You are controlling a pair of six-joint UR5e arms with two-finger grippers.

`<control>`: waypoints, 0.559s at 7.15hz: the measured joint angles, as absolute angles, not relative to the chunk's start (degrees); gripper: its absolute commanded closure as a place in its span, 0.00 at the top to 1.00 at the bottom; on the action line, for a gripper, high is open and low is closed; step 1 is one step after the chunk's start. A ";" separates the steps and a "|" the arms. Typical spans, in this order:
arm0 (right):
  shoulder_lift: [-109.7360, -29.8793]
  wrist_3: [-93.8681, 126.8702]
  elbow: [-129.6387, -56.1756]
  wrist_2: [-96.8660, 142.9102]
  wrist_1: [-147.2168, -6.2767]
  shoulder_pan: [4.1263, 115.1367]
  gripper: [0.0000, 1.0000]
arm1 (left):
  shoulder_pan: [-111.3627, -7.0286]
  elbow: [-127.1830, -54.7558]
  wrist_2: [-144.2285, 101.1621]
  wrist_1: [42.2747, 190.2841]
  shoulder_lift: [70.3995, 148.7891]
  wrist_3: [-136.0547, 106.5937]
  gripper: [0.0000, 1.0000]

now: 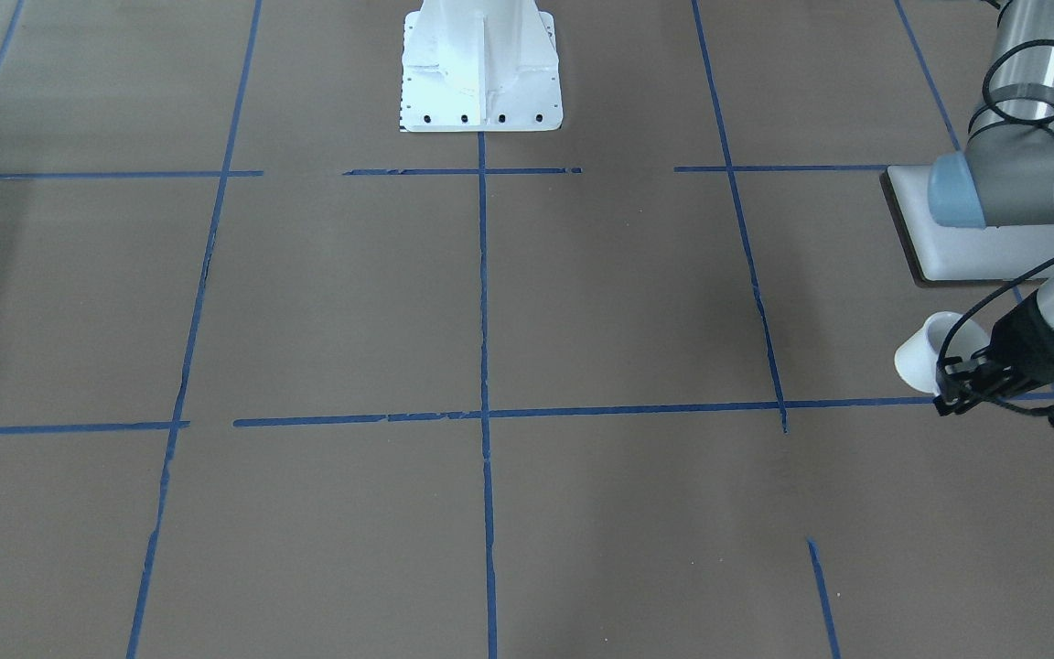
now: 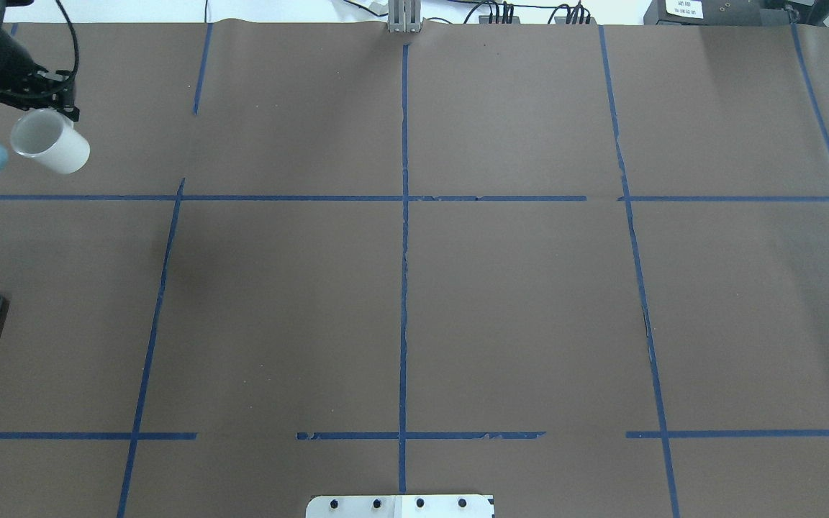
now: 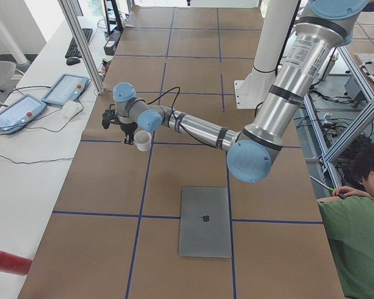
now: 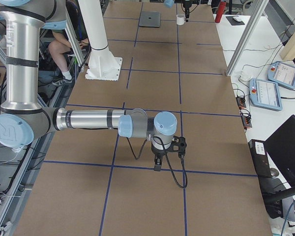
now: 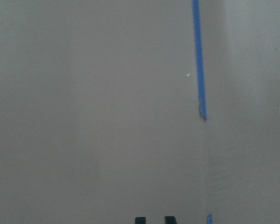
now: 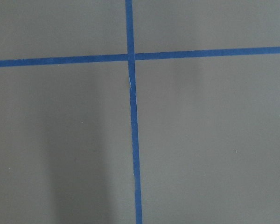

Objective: Place cup on laptop

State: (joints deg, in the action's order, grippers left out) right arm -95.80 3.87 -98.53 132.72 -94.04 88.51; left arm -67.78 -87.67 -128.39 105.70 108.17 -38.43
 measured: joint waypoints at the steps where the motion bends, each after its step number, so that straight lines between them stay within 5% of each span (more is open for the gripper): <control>1: -95.80 3.87 -98.52 132.72 -94.04 88.51 1.00 | -68.30 -92.53 -128.39 105.51 100.98 -36.16 0.00; 4: -95.80 3.87 -98.52 132.68 -94.04 88.51 1.00 | -69.03 -99.63 -128.09 110.03 82.85 -33.88 0.00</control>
State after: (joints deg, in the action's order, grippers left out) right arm -95.80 3.87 -98.52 132.68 -94.04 88.51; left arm -69.03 -99.63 -128.09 110.03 82.85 -33.88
